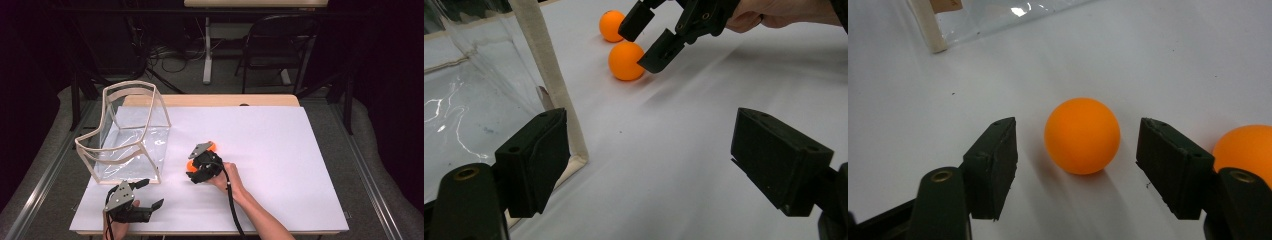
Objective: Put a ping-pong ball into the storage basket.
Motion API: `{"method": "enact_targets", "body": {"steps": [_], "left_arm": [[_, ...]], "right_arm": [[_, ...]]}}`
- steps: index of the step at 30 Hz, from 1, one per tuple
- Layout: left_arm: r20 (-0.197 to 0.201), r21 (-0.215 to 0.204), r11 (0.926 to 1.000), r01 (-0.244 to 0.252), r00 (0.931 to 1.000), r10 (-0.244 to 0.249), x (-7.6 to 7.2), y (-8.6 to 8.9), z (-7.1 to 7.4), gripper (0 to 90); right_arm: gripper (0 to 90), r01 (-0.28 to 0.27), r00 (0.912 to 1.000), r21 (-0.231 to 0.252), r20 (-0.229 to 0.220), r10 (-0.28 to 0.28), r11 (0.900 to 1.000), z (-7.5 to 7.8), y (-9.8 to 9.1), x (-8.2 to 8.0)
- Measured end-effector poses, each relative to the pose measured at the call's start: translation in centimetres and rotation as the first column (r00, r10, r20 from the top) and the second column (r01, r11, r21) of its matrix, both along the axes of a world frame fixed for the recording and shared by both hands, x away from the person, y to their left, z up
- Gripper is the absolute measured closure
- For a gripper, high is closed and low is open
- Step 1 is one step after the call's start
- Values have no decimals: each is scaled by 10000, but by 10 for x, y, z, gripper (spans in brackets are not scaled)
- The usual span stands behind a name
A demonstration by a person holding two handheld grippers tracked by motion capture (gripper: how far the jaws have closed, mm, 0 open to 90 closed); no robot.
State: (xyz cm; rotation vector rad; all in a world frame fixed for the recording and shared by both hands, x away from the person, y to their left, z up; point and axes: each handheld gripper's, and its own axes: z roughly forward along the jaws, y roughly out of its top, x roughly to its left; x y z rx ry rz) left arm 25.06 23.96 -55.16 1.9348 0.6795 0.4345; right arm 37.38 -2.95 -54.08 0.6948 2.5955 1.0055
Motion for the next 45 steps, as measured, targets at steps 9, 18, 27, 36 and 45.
{"method": "enact_targets", "body": {"steps": [9,18,27,36,45], "left_arm": [[1,8,10000,10,10000,-10,-1,0,1,160],[-11,21,10000,8,10000,-8,0,0,0,160],[10,10,10000,2,10000,-2,0,1,0,160],[-7,24,10000,0,10000,0,-1,0,1,160],[56,29,10000,-37,10000,36,0,2,1,160]], "right_arm": [[416,0,9999,-131,-106,-1,9999,-2,9,5],[499,120,9994,-283,-336,-130,9995,-7,13,8],[505,5,9992,-347,-398,-19,9994,-4,13,7],[505,33,9986,-452,-522,-57,9990,3,9,8],[506,-37,9983,-598,-576,3,9982,14,4,7]]}}
